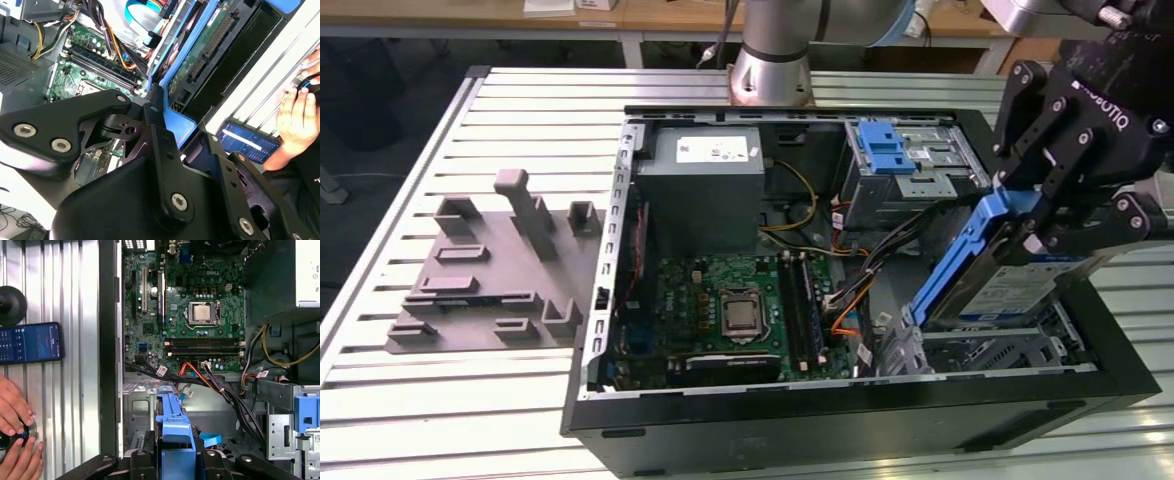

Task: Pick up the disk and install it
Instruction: 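Insert the disk into the insertion slot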

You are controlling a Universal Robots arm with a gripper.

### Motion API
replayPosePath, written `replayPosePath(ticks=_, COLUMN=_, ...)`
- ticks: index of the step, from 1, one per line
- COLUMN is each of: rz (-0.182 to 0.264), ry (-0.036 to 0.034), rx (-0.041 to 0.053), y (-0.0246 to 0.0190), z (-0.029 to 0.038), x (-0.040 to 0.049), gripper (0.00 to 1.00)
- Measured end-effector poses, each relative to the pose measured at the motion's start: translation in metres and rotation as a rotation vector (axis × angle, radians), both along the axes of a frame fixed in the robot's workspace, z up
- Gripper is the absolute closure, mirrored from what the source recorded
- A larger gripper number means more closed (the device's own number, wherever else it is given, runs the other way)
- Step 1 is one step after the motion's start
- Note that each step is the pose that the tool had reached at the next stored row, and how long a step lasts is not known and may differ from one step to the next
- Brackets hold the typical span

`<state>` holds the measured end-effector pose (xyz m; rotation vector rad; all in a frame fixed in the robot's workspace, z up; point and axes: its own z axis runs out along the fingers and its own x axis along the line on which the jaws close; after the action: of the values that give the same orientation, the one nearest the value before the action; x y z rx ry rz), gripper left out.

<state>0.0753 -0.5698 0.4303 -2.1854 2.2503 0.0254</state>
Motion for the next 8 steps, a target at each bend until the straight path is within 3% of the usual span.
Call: replayPosePath(ticks=8, rz=0.0, ry=0.0, rx=0.0, y=0.0, z=-0.0027, x=0.0, gripper=0.64)
